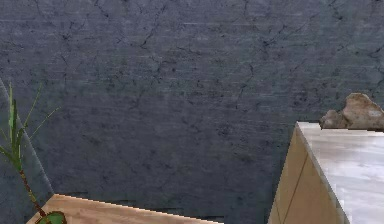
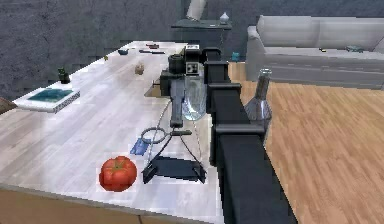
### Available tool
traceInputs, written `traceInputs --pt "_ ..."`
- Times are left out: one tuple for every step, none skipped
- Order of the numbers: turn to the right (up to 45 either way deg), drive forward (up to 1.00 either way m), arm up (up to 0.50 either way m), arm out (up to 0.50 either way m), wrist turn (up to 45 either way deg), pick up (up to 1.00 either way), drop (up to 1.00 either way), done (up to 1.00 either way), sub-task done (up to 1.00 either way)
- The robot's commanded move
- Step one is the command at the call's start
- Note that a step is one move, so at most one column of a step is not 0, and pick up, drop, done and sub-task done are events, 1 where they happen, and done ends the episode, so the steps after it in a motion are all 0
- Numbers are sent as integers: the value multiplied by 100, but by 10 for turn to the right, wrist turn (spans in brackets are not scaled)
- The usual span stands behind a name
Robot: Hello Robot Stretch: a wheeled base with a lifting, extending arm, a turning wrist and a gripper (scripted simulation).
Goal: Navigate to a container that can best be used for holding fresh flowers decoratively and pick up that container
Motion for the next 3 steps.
traceInputs --pt "0 0 0 0 450 0 0 0 0" --pt "0 0 0 0 450 0 0 0 0" --pt "0 0 0 0 450 0 0 0 0"
